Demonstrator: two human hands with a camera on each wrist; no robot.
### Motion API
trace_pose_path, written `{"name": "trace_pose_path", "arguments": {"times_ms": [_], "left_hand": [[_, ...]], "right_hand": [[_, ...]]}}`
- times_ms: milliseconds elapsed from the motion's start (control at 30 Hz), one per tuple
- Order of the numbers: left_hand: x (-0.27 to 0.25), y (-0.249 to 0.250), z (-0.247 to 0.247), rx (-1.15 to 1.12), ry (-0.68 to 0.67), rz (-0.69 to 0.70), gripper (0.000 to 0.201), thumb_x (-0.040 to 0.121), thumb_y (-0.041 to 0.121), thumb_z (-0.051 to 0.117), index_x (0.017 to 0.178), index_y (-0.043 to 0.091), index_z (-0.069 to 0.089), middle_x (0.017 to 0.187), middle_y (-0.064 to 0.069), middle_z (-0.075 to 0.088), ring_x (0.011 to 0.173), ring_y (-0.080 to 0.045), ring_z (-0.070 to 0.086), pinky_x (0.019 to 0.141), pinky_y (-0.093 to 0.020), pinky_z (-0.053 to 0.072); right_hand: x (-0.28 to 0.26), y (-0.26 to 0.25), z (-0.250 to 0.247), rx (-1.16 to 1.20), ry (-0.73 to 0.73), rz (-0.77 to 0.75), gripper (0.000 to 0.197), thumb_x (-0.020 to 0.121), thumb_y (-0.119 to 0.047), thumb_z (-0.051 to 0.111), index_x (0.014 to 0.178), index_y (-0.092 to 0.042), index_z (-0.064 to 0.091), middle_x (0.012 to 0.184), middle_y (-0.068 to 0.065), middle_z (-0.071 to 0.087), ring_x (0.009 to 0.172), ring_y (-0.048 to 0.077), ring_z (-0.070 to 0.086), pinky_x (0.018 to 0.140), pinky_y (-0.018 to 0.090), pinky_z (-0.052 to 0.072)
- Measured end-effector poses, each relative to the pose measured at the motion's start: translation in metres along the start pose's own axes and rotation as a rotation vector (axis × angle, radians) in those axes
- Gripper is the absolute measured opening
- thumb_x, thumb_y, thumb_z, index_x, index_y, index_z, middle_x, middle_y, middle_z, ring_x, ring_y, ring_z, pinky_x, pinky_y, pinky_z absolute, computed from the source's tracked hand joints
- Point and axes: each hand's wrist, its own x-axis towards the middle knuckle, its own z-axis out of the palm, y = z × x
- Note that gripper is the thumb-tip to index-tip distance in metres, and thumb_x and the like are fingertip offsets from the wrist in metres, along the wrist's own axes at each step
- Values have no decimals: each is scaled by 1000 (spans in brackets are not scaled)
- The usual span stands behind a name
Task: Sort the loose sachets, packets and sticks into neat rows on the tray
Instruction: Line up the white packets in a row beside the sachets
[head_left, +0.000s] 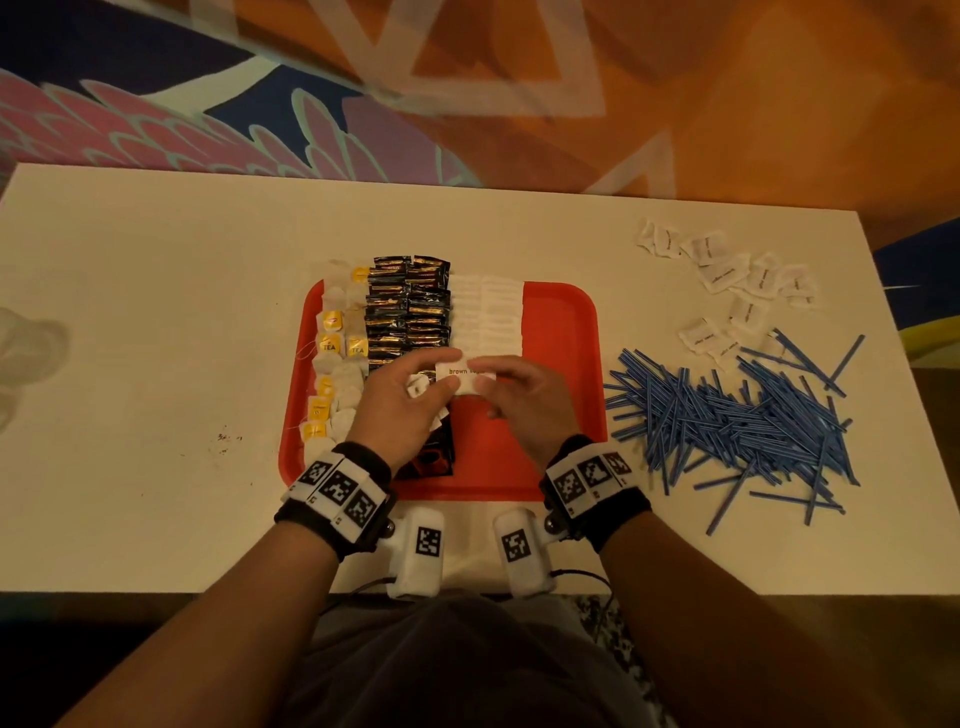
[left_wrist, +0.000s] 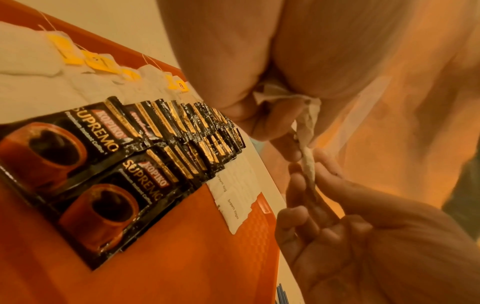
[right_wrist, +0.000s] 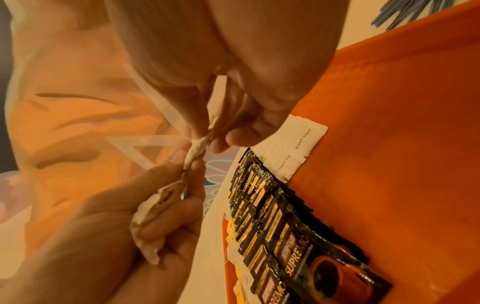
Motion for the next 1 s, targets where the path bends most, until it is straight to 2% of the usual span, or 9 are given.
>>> {"name": "trace_pose_path", "arguments": {"times_ms": [100, 267, 400, 467, 567, 633, 667, 800, 1000], "left_hand": [[3, 2, -4, 23, -41, 17, 32, 92, 12, 68, 109, 39, 67, 119, 11, 68, 112, -1, 61, 103, -33, 48], [12, -3, -11, 12, -83, -10, 36, 92, 10, 69, 113, 39, 66, 120, 5, 68, 112, -10, 65, 98, -31, 52], [18, -7, -15, 57, -125, -38, 36, 91, 10, 69, 116, 36, 66, 120, 6, 68, 114, -7, 63, 103, -35, 50], [21, -10, -15, 89, -136, -59, 36, 91, 11, 70, 116, 36, 67, 118, 5, 70, 110, -10, 66, 102, -38, 50], [26, -14, -18, 117, -92, -76, 35, 92, 10, 68, 117, 35, 66, 100, 11, 71, 79, -3, 70, 83, -28, 57], [29, -14, -23, 105, -61, -96, 34, 94, 8, 65, 119, 30, 66, 91, 6, 70, 57, 3, 62, 58, -15, 51], [30, -15, -26, 95, -51, -107, 33, 94, 8, 65, 121, 28, 67, 89, 3, 70, 54, 3, 60, 55, -13, 48], [33, -23, -41, 75, -28, -139, 34, 93, 9, 67, 119, 30, 69, 100, 13, 71, 78, -16, 72, 85, -40, 59], [33, -31, -60, 74, -28, -165, 34, 94, 10, 65, 122, 31, 67, 111, 22, 65, 79, -9, 71, 90, -34, 57]], "right_hand": [[3, 1, 2, 11, -23, 28, 25, 90, 0, 64, 110, -14, 70, 91, 2, 72, 71, 9, 67, 64, 23, 52], [7, 4, 5, 101, 54, 122, 46, 89, -8, 69, 130, -24, 56, 113, -4, 64, 74, 14, 70, 63, 23, 52], [15, 11, 3, 118, 49, 314, 29, 88, -16, 71, 114, -6, 64, 96, 6, 72, 67, 7, 67, 58, 21, 50], [19, 15, 2, 106, 61, 331, 19, 87, -14, 73, 103, -6, 67, 87, 5, 71, 63, 7, 65, 59, 22, 50], [32, 24, -1, -30, 130, 307, 15, 86, -17, 74, 99, -12, 67, 83, 2, 72, 60, 2, 66, 59, 18, 51], [42, 35, -5, -168, 196, 301, 17, 85, -24, 76, 99, -17, 69, 86, 2, 73, 70, 5, 68, 70, 22, 55], [46, 41, -6, -231, 218, 305, 19, 84, -28, 76, 99, -19, 70, 90, 1, 74, 79, 9, 70, 77, 27, 56], [60, 51, -4, -340, 282, 336, 19, 85, -32, 75, 101, -21, 72, 92, -7, 70, 87, 8, 64, 84, 24, 50], [79, 60, 14, -465, 303, 375, 18, 87, -36, 72, 99, -22, 70, 93, -3, 72, 87, 11, 63, 73, 25, 50]]}}
